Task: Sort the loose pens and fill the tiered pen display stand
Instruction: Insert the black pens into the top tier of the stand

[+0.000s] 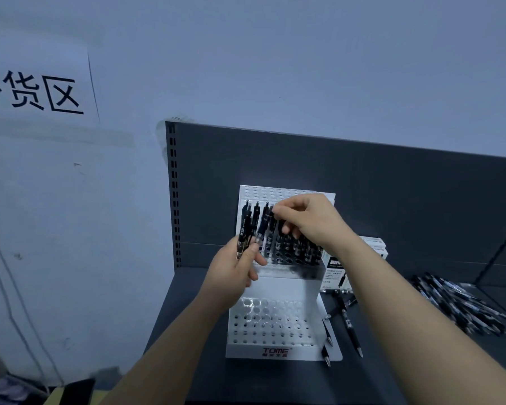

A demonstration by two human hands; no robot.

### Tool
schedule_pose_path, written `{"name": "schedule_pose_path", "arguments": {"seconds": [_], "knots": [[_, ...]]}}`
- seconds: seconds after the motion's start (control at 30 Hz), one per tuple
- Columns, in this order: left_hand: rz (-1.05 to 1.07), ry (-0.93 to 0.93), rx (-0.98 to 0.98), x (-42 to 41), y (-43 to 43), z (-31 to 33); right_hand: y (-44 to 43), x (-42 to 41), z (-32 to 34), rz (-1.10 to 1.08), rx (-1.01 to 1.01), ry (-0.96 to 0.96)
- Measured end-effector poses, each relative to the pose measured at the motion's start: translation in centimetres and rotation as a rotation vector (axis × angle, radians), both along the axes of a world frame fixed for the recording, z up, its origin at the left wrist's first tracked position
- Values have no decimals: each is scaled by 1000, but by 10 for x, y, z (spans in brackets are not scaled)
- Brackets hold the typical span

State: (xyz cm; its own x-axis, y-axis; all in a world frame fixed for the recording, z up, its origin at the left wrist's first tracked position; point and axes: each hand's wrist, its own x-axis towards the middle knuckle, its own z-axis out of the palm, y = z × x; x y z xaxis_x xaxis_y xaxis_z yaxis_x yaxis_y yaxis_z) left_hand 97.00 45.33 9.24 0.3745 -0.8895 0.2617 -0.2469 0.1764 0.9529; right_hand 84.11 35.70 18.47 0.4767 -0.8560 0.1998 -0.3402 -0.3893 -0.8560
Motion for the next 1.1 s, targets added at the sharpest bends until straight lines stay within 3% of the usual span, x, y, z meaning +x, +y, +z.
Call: {"name": "schedule_pose_path", "arguments": {"seconds": [0.2, 0.33, 0.43, 0.53, 0.87, 1.1], "knots": [[14, -29, 6, 1, 0, 1, -3, -2, 4, 56, 148, -152], [239, -97, 56, 19, 4, -4, -12, -11, 16, -96, 19, -213], [351, -223, 80, 22, 8, -5, -15, -10, 16, -196, -173, -81], [359, -182, 91, 17, 10, -2, -14, -2, 9, -206, -268, 41], [307, -196, 34, 23, 7, -10, -17, 21, -1, -252, -462, 441], [309, -172, 6, 24, 3, -11, -18, 27, -4, -255, -436, 500]]}}
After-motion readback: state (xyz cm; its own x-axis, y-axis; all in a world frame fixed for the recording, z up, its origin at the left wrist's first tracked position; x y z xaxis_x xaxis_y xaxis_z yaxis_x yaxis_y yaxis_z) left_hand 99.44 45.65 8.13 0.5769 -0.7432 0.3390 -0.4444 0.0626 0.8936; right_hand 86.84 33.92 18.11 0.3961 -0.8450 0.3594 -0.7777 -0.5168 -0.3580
